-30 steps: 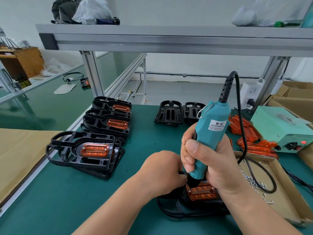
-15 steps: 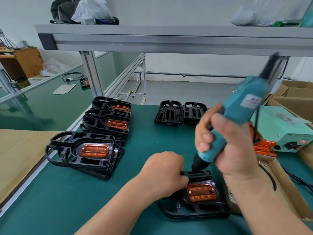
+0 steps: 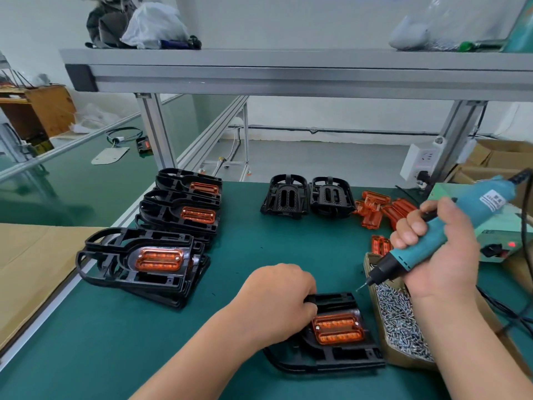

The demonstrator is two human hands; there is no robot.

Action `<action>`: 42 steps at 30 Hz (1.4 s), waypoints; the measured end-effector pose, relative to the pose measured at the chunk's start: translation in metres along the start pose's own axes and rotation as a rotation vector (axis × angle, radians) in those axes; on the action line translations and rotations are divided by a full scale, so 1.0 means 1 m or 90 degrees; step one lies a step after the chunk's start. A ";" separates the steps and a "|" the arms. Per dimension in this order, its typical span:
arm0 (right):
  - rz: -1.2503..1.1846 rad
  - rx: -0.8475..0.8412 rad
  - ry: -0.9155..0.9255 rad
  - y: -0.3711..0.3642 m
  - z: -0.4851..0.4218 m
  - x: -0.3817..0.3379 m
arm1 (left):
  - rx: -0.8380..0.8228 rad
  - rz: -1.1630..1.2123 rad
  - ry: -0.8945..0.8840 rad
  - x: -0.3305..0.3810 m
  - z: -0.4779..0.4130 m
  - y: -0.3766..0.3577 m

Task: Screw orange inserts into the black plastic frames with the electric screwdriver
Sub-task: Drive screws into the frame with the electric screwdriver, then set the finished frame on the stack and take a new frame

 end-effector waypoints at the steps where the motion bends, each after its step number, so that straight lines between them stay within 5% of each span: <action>1: -0.001 0.000 -0.003 0.001 0.001 0.001 | 0.001 -0.011 -0.002 -0.001 0.000 0.001; 13: -0.007 0.037 -0.023 0.003 0.003 0.007 | 0.108 -0.099 0.055 -0.041 0.008 0.049; 22: 0.009 0.033 -0.024 0.003 0.004 0.010 | 0.249 -0.177 0.252 -0.111 0.034 0.107; 31: 0.007 0.030 -0.029 0.003 0.004 0.012 | 0.240 -0.152 0.411 -0.179 0.061 0.129; 42: -0.006 0.029 -0.032 0.003 0.005 0.012 | 0.220 -0.196 0.424 -0.193 0.062 0.111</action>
Point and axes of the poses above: each hand's wrist, its own z-axis away from the middle knuckle, its own y-axis out of the back of the hand, x = y × z, the point moved 1 cm from there along -z, towards the middle knuckle, and after that the axes turned 6 degrees about x, right-handed, at the moved point
